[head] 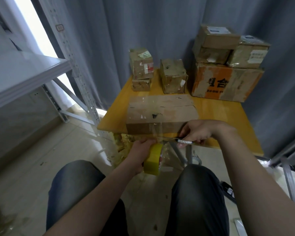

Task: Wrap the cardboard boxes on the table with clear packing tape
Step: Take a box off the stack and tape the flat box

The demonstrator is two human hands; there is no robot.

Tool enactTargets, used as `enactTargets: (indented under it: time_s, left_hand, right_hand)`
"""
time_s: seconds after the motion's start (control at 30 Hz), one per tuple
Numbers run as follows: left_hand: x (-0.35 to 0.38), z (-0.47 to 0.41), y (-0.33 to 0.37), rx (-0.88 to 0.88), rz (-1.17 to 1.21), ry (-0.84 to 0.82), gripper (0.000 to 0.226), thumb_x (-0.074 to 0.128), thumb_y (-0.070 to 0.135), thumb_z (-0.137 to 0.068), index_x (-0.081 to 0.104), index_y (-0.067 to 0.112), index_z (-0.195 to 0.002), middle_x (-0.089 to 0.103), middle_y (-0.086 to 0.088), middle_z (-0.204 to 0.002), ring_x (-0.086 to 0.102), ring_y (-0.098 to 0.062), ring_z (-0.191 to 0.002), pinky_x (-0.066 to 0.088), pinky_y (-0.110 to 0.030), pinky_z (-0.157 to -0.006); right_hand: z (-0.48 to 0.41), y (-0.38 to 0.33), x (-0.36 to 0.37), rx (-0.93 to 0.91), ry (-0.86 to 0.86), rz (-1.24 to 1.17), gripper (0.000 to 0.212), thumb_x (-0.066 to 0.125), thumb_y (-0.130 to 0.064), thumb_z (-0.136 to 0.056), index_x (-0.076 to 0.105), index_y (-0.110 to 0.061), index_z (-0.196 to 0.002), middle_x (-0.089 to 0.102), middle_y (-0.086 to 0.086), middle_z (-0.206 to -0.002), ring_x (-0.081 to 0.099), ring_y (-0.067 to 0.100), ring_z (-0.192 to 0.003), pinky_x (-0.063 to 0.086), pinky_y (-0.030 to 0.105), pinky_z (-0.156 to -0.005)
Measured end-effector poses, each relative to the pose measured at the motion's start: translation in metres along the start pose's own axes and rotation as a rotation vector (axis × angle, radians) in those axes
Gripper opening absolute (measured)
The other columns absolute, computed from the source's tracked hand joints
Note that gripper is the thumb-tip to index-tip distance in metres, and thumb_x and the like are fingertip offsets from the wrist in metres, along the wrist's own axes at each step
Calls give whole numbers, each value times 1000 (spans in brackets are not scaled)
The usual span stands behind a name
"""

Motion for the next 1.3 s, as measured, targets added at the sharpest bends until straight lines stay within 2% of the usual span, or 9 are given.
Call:
enactTargets:
  time_s: [0.37, 0.47, 0.53, 0.67, 0.77, 0.87, 1.0, 1.17, 1.3]
  left_hand:
    - [-3, -3, 7, 19, -129, -3, 13, 60, 14, -102, 67, 5, -109, 68, -14, -72, 66, -20, -44, 55, -27, -43]
    - [-7, -5, 20, 121, -314, 10, 17, 65, 28, -96, 74, 15, -102, 70, -17, -84, 74, -29, -64, 65, -44, -66]
    - [-11, -11, 27, 177, -559, 35, 18, 65, 38, -90, 77, 26, -95, 74, -7, -91, 72, -32, -86, 59, -46, -85]
    - [-19, -15, 34, 197, -871, 55, 17, 60, 34, -100, 72, 24, -107, 68, 4, -97, 62, -13, -87, 46, -29, -75]
    - [-22, -17, 34, 183, -903, 40, 18, 62, 35, -98, 74, 21, -99, 71, -1, -96, 66, -19, -90, 52, -35, -84]
    - [-16, -18, 32, 162, -891, -11, 23, 63, 36, -98, 76, 18, -104, 72, -7, -103, 67, -23, -97, 54, -40, -90]
    - [3, -18, 30, 154, -857, -97, 26, 57, 33, -105, 70, 17, -121, 61, 5, -96, 54, -10, -81, 47, -26, -66]
    - [28, -15, 31, 199, -824, -163, 25, 62, 37, -101, 76, 18, -109, 70, -5, -104, 61, -17, -89, 49, -31, -77]
    - [47, -9, 50, 246, -749, -192, 26, 66, 33, -100, 77, 14, -114, 67, 2, -103, 59, -12, -90, 46, -26, -77]
  right_hand:
    - [-7, -20, -12, -154, 189, 45, 20, 92, -37, -72, 78, -22, -73, 65, -16, -58, 58, 7, -72, 39, 22, -60]
    - [-11, -15, -7, -112, 156, 70, 24, 91, -42, -72, 80, -23, -80, 74, -12, -80, 64, 12, -90, 44, 28, -72]
    - [-8, -14, 3, -78, 64, 126, 42, 87, -58, -71, 80, -26, -97, 75, -10, -100, 63, 14, -102, 48, 31, -86]
    - [0, -14, 24, -24, -98, 282, 120, 62, -98, -50, 63, -17, -138, 63, -1, -134, 59, 23, -123, 47, 40, -109]
    - [8, -14, 27, -44, -91, 263, 98, 71, -82, -66, 63, -15, -137, 64, 0, -133, 60, 20, -119, 51, 32, -101]
    - [17, -11, 30, -103, -122, 131, 57, 77, -60, -81, 70, -20, -121, 68, -13, -103, 60, 6, -94, 46, 17, -72]
    - [26, -9, 36, -229, -164, -38, 42, 83, -64, -67, 78, -32, -93, 65, -16, -79, 55, 7, -79, 44, 29, -69]
    - [44, 15, -21, -268, 325, -545, 61, 76, -63, -80, 70, -18, -121, 68, 6, -111, 62, 23, -101, 51, 34, -83]
    - [44, 89, -52, 126, 740, -613, 68, 64, -64, -92, 56, -14, -138, 56, 10, -127, 56, 35, -117, 50, 48, -91]
Point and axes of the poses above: each hand's wrist, its own z-axis away from the middle knuckle, its own x-axis out of the palm, y = z × x, the point moved 10 cm from there along -z, towards the middle knuckle
